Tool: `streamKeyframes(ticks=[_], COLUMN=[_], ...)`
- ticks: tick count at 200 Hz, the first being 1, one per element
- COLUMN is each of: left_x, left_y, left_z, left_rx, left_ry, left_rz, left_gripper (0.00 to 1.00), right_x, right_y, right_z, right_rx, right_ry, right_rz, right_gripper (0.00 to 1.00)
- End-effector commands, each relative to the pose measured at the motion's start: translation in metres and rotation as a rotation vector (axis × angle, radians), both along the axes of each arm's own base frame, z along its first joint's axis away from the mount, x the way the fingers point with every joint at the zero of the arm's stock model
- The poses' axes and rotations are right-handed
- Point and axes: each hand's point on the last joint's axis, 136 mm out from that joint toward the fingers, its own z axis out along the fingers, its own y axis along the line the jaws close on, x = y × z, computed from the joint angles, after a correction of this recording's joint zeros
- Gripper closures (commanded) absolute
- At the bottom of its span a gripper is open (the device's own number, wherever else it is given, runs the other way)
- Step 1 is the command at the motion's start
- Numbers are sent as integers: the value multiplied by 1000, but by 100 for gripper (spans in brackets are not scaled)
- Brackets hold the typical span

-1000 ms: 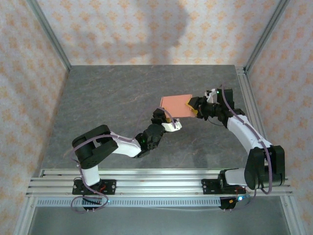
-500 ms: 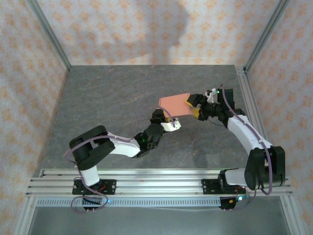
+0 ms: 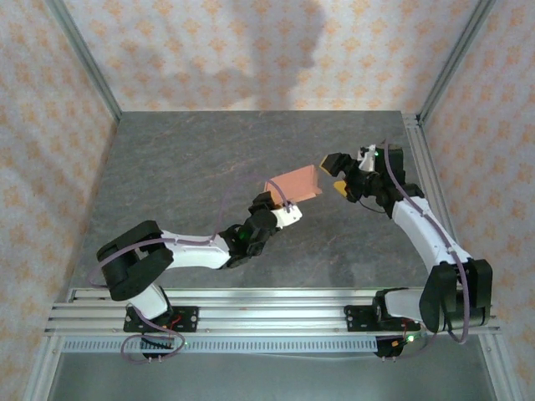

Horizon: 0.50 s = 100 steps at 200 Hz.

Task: Fold the paper box

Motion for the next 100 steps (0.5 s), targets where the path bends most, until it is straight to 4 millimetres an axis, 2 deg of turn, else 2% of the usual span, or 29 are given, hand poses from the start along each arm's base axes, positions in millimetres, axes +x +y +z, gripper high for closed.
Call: streamKeyframes(ticks=[1, 14, 19, 38, 80, 100], left_x=[-4, -5, -6, -12, -34, -48], left_y=[8, 11, 13, 16, 30, 39], left_z=[0, -5, -9, -17, -28, -29], left_rx=[-68, -102, -112, -140, -119, -92], left_ry=[86, 160, 201, 346, 625, 736], left_rz=[19, 13, 5, -26, -20, -7], left_gripper=[72, 72, 72, 72, 72, 72], right_x=[-1, -2, -6, -10, -35, -50], right_y=[-24, -34, -37, -41, -28, -18], right_z=[10, 7, 17, 25, 57, 62], right_rx=[-153, -220, -239, -311, -477, -623], right_ry=[-61, -72, -112, -187, -445, -538], right_rz=[-73, -95, -101, -70, 173, 309], right_gripper=[5, 4, 4, 4, 9, 9])
